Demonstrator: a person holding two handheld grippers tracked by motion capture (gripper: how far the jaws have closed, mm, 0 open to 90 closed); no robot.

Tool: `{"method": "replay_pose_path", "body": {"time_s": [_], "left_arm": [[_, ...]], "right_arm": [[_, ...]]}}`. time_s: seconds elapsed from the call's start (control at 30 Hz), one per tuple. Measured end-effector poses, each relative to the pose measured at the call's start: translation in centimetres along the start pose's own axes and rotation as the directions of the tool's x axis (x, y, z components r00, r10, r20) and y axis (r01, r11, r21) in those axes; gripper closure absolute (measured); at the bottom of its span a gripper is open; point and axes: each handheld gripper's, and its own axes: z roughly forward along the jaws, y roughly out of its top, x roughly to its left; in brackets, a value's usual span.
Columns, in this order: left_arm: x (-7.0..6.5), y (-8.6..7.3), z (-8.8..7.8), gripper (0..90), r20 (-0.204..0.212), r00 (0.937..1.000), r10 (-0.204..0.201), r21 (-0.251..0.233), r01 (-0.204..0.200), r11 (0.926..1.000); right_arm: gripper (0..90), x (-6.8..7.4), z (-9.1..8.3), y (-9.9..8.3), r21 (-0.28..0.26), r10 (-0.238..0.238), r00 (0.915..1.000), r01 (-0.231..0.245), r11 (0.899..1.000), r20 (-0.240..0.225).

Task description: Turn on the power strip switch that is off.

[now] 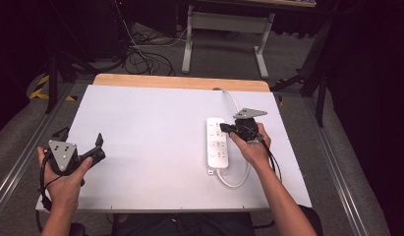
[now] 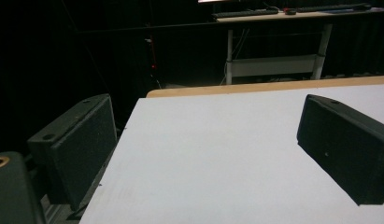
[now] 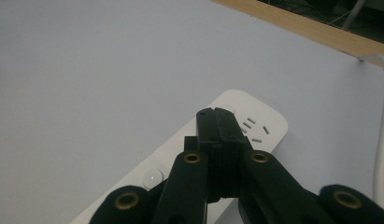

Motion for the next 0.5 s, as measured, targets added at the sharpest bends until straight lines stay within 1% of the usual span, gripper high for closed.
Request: {"method": "replay_pose_path", "body": {"time_s": [0.2, 0.3, 0.4, 0.5], "left_arm": [[0.1, 0.0, -0.4, 5.2, 0.014, 0.9999, 0.009, -0.006, -0.009, 0.9999], [0.1, 0.0, -0.4, 5.3, 0.013, 0.9999, 0.007, -0.005, -0.007, 1.0000], [0.1, -0.1, -0.4, 5.5, 0.015, 0.9999, 0.006, -0.004, -0.006, 1.0000], [0.1, -0.1, -0.3, 5.5, 0.020, 0.9998, 0.006, -0.002, -0.006, 1.0000]], "right_arm": [[90.0, 0.0, 0.6, 0.0, 0.010, -0.001, 0.9999, 0.001, 1.000, -0.013], [90.0, 0.1, 1.3, 0.3, 0.012, 0.000, 0.9998, 0.000, 1.000, -0.019], [90.0, 0.4, 2.2, 0.5, 0.025, -0.010, 0.9997, 0.010, 1.000, -0.023], [90.0, 0.7, 2.8, 0.3, 0.053, -0.032, 0.9993, 0.033, 0.998, -0.020]]}}
